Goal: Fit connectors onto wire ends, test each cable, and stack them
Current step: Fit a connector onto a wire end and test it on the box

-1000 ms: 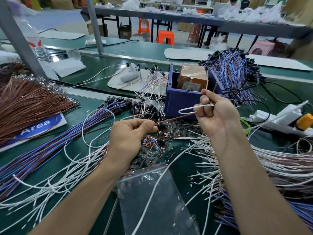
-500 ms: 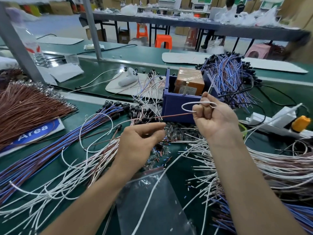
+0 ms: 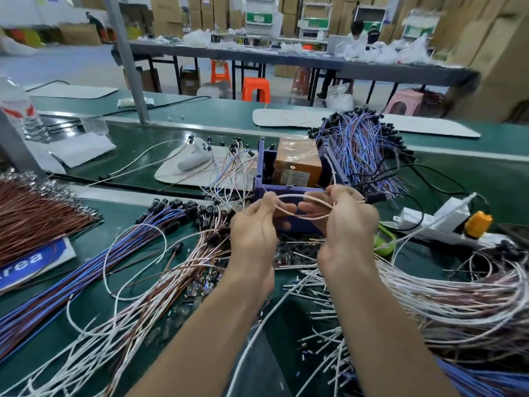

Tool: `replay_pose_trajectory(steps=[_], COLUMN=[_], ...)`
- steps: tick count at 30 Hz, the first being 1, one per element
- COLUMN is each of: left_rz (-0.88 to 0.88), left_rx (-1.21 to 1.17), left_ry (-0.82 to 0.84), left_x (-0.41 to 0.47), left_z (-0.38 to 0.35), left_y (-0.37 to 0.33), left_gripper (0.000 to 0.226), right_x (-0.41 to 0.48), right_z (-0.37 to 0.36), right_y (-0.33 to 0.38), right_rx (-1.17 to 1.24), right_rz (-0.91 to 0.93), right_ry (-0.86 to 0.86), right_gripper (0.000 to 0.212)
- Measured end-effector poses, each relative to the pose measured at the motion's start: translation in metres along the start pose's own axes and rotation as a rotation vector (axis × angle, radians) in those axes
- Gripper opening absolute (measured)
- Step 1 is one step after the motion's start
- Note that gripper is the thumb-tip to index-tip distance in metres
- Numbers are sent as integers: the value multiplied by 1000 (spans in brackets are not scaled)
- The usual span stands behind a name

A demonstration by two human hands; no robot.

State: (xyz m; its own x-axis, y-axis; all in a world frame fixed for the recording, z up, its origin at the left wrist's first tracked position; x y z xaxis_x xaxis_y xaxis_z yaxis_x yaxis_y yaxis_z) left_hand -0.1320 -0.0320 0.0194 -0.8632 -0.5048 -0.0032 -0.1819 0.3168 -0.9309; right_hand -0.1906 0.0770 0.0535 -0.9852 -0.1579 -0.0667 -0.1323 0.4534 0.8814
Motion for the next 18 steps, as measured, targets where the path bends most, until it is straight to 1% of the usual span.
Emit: replay_pose_trajectory(steps=[1,3,6,11,18], left_rz=[-18,-86,-165,-166,-102], left_rx=[65,230,381,485,450], left_ry=[-21,-20,32,68,106], left_x=[1,1,5,18,21], left_z=[-2,-6,-9,-3,-3], left_y=[5,12,20,26,26], left_gripper=[51,48,45,47,48], right_x=[-1,-5,-4,2,5], right_z=[6,19,27,35,33], right_y=[-2,-11,-24,-31,-33], right_rx=[-63,-167,-219,-241,-129], right_rz=[22,61,67,7,-16], right_ry=[-41,-117,-177,-190,-124], right_gripper=[18,20,18,16,20])
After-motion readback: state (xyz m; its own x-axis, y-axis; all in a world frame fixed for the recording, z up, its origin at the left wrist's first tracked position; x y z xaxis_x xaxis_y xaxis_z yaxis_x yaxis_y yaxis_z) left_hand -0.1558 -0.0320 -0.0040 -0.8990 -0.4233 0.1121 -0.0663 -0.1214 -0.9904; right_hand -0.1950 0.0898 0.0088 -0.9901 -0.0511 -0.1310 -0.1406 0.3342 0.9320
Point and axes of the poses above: each hand's wrist, its own x-axis towards the middle knuckle, its own z-axis out of the back of the hand, y = z × x, the point moved 4 cm from there along x, towards the middle knuckle, and after that the axes turned 13 degrees about y, right-handed, at the moved point
